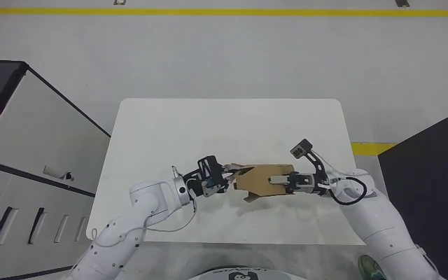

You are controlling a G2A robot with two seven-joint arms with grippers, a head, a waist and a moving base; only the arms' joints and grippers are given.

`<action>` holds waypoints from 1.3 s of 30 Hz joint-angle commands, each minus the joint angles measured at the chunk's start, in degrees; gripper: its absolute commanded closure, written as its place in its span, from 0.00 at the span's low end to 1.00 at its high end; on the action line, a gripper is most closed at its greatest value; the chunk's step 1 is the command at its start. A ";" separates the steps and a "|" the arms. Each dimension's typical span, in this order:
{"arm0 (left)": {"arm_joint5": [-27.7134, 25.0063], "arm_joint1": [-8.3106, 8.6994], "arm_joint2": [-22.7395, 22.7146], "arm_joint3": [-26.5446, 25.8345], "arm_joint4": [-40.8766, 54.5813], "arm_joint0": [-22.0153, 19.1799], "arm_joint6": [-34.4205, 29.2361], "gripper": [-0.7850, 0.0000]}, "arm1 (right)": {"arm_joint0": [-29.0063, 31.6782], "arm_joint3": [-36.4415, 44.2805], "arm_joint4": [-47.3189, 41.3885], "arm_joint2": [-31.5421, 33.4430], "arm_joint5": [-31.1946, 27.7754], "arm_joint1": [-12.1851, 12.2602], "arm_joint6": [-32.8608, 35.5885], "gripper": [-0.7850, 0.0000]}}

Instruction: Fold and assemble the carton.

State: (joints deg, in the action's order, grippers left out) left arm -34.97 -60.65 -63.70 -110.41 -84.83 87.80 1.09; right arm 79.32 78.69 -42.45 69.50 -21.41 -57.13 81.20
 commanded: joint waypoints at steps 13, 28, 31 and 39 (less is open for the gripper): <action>0.36 0.29 -0.20 -2.18 -1.35 0.87 -3.20 1.00 | 1.24 2.15 3.89 1.12 -0.10 0.46 -0.59 1.00; -1.09 0.47 0.00 -1.76 -0.47 1.10 -2.04 1.00 | 1.56 1.01 0.03 1.66 -0.16 0.27 -1.13 1.00; -1.53 0.44 0.61 -1.63 -0.61 0.75 -1.81 1.00 | 1.36 1.12 0.15 1.31 -0.10 0.17 -1.16 1.00; -0.66 0.41 0.50 -0.73 -0.41 -0.01 -1.20 1.00 | 0.63 0.87 0.96 0.62 0.23 0.16 1.81 1.00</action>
State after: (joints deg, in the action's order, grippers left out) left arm -35.73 -60.27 -63.02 -111.18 -85.25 87.77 -0.20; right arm 79.98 79.69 -41.35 70.06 -21.06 -56.99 82.55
